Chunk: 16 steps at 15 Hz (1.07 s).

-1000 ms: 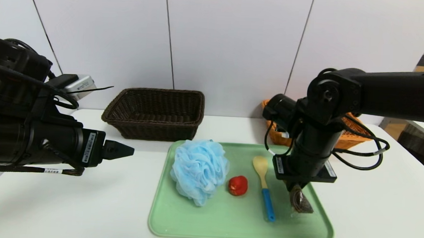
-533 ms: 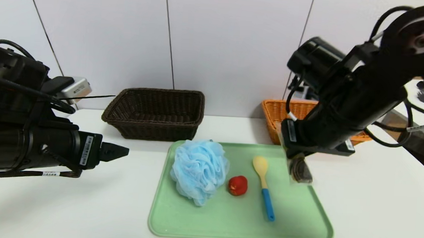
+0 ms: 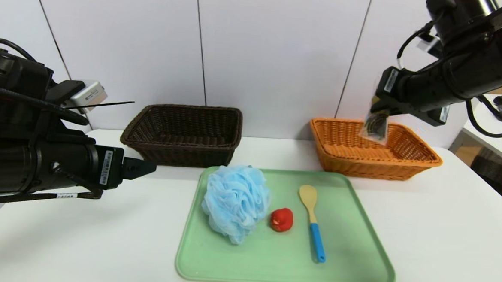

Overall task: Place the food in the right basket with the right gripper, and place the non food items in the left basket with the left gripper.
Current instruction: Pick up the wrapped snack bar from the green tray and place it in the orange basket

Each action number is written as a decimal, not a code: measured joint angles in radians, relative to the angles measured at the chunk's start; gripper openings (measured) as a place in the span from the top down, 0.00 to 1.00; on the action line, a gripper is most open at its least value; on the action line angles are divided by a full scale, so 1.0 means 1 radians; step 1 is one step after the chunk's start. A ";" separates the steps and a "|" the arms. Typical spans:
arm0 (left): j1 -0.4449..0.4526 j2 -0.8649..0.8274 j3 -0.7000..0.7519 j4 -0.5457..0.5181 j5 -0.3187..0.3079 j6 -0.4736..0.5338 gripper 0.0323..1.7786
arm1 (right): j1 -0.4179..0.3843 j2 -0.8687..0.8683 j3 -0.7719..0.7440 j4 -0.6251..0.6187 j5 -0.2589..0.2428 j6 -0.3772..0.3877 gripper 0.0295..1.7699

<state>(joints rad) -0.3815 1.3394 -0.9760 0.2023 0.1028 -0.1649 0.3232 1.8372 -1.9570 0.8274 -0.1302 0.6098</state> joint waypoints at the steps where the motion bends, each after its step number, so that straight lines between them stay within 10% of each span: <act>1: 0.000 0.000 -0.003 0.000 0.000 0.000 0.05 | -0.050 0.013 0.000 -0.034 0.005 0.029 0.92; 16: -0.007 -0.001 -0.001 0.000 0.002 -0.004 0.05 | -0.229 0.257 0.001 -0.235 0.048 0.348 0.92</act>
<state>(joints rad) -0.3881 1.3379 -0.9770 0.2023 0.1047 -0.1691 0.0943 2.0947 -1.9555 0.5926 -0.0826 0.9577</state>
